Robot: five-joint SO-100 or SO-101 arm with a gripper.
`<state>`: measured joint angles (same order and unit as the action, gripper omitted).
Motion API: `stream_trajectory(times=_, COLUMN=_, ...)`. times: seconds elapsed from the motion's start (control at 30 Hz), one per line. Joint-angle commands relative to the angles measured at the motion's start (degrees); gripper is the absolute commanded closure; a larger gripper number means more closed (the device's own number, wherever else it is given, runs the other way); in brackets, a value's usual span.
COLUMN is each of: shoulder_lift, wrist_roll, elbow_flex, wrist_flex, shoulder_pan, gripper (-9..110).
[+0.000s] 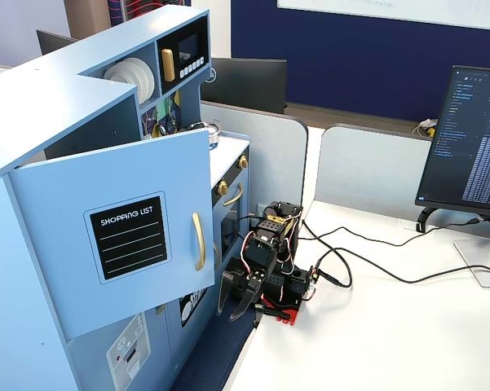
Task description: Close the left cabinet door
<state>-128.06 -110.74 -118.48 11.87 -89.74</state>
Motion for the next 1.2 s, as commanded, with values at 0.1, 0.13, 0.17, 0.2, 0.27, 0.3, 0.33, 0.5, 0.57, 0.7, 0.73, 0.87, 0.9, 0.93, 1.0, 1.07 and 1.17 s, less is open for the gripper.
stream_trajectory(times=0.1, shoulder_lift=2.81, wrist_roll=-1.05, elbow_flex=5.8, wrist_flex=-4.39, shoulder_pan=5.45, gripper=102)
stream_trajectory(times=0.13, shoulder_lift=3.08, wrist_roll=-0.88, elbow_flex=5.89, wrist_flex=-4.83, shoulder_pan=6.33, gripper=102)
stream_trajectory(times=0.17, shoulder_lift=3.25, wrist_roll=-0.88, elbow_flex=5.89, wrist_flex=-5.01, shoulder_pan=7.12, gripper=102)
stream_trajectory(times=0.2, shoulder_lift=3.43, wrist_roll=-0.7, elbow_flex=5.89, wrist_flex=-5.19, shoulder_pan=7.91, gripper=102)
stream_trajectory(times=0.27, shoulder_lift=3.52, wrist_roll=-0.7, elbow_flex=5.71, wrist_flex=-5.36, shoulder_pan=9.58, gripper=102)
stream_trajectory(times=0.3, shoulder_lift=3.34, wrist_roll=-0.62, elbow_flex=5.45, wrist_flex=-5.36, shoulder_pan=10.46, gripper=102)
stream_trajectory(times=0.33, shoulder_lift=3.08, wrist_roll=-0.62, elbow_flex=5.19, wrist_flex=-5.36, shoulder_pan=11.25, gripper=102)
stream_trajectory(times=0.5, shoulder_lift=0.88, wrist_roll=-0.62, elbow_flex=3.08, wrist_flex=-4.31, shoulder_pan=14.06, gripper=102)
stream_trajectory(times=0.57, shoulder_lift=-0.09, wrist_roll=-0.62, elbow_flex=2.11, wrist_flex=-3.96, shoulder_pan=15.21, gripper=102)
stream_trajectory(times=0.7, shoulder_lift=-1.49, wrist_roll=-1.14, elbow_flex=0.97, wrist_flex=-3.69, shoulder_pan=18.81, gripper=102)
stream_trajectory(times=0.73, shoulder_lift=-1.76, wrist_roll=-1.41, elbow_flex=0.79, wrist_flex=-3.69, shoulder_pan=19.95, gripper=102)
stream_trajectory(times=0.87, shoulder_lift=-1.93, wrist_roll=-2.72, elbow_flex=0.79, wrist_flex=-3.34, shoulder_pan=25.58, gripper=102)
stream_trajectory(times=0.9, shoulder_lift=-1.85, wrist_roll=-2.81, elbow_flex=0.88, wrist_flex=-3.34, shoulder_pan=27.16, gripper=102)
stream_trajectory(times=0.93, shoulder_lift=-1.76, wrist_roll=-3.08, elbow_flex=0.88, wrist_flex=-3.34, shoulder_pan=28.56, gripper=102)
stream_trajectory(times=1.0, shoulder_lift=-1.49, wrist_roll=-3.25, elbow_flex=0.88, wrist_flex=-3.43, shoulder_pan=31.2, gripper=102)
stream_trajectory(times=1.07, shoulder_lift=-0.97, wrist_roll=-3.6, elbow_flex=0.97, wrist_flex=-4.22, shoulder_pan=33.57, gripper=102)
stream_trajectory(times=1.17, shoulder_lift=0.44, wrist_roll=-4.83, elbow_flex=1.23, wrist_flex=-5.54, shoulder_pan=37.18, gripper=101)
